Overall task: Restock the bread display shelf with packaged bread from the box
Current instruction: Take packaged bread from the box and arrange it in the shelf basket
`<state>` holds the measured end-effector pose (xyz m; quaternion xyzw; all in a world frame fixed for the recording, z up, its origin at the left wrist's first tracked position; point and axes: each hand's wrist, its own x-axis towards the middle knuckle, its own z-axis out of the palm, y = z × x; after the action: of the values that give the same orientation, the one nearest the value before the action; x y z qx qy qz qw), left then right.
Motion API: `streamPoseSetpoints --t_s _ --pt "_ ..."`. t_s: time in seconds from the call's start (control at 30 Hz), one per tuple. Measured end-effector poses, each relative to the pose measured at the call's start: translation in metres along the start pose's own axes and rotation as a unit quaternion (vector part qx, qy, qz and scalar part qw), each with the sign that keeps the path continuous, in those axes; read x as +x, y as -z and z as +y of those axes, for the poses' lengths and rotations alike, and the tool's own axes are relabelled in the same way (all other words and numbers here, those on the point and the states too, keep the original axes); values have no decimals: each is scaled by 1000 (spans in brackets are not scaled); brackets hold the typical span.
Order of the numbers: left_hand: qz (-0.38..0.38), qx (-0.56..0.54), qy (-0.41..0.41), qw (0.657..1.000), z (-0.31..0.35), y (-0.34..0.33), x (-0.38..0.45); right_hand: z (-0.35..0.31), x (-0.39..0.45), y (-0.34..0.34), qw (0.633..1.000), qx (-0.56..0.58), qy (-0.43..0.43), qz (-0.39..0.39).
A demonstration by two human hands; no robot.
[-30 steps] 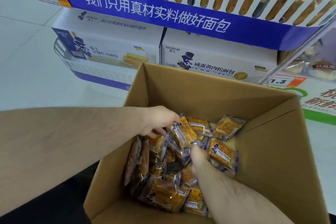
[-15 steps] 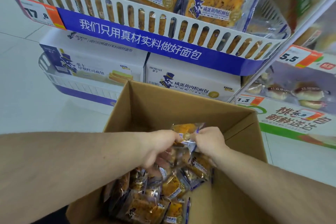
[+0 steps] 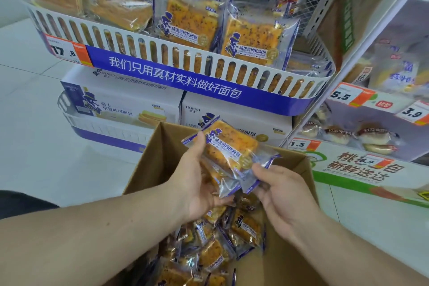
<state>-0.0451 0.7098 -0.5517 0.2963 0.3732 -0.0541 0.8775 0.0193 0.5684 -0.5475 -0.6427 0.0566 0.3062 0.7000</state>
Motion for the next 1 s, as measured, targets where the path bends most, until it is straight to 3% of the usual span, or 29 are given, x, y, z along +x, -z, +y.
streamPoseSetpoints --t_s 0.23,0.4,0.57,0.67,0.8,0.93,1.0 --pt "-24 52 -48 997 12 4 8 22 -9 -7 992 -129 -15 3" --pt "-47 131 -66 988 8 15 18 10 -3 2 979 -167 46 110" --pt "-100 190 -75 974 -1 18 19 6 7 5 967 -252 20 -37" --pt "-104 191 -81 973 -7 16 18 23 6 0 960 -275 21 -55" --pt "-108 214 -74 968 -13 19 16 44 6 -4 973 -227 -39 -26" --pt "-55 244 -45 967 -10 22 19 37 13 -1 977 -146 -142 -64" --pt "-22 234 -24 972 -6 27 23 30 37 8 976 -155 -149 -8"
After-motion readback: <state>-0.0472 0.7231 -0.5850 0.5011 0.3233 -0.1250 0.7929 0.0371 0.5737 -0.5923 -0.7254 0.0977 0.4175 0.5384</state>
